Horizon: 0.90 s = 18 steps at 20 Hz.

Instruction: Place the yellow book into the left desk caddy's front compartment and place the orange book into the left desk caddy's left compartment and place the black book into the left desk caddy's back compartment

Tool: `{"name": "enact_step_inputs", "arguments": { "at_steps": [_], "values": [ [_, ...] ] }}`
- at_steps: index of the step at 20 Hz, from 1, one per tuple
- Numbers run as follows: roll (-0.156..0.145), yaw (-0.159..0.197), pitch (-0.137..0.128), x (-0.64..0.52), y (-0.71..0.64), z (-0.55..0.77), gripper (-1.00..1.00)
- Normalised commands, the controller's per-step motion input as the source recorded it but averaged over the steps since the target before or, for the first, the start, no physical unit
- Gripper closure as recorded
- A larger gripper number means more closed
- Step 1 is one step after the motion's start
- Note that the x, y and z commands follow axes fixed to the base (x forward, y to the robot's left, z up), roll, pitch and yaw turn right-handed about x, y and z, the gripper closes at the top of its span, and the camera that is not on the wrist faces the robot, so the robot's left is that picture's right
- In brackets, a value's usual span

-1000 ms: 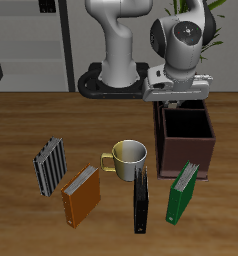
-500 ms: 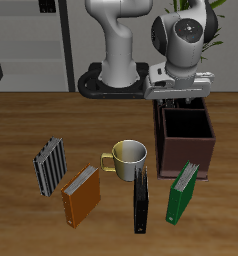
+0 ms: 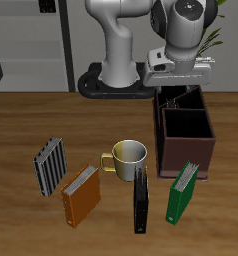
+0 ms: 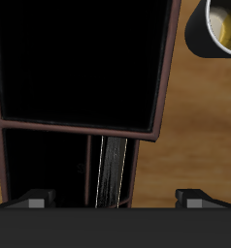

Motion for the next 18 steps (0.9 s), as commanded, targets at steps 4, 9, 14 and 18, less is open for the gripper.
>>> {"name": "enact_step_inputs", "arguments": {
  "at_steps": [4,9,14,18],
  "values": [
    [-0.086,0.093,-0.105,-0.05,-0.36,0.39,-1.00],
    [-0.083,0.099,-0.090,0.09,-0.57,0.34,-1.00],
    [-0.036,0.050,-0.011,0.10,-0.56,0.15,-1.00],
    [0.008,0.068,-0.030,0.07,-0.53,0.22,-1.00]
  ]
}}
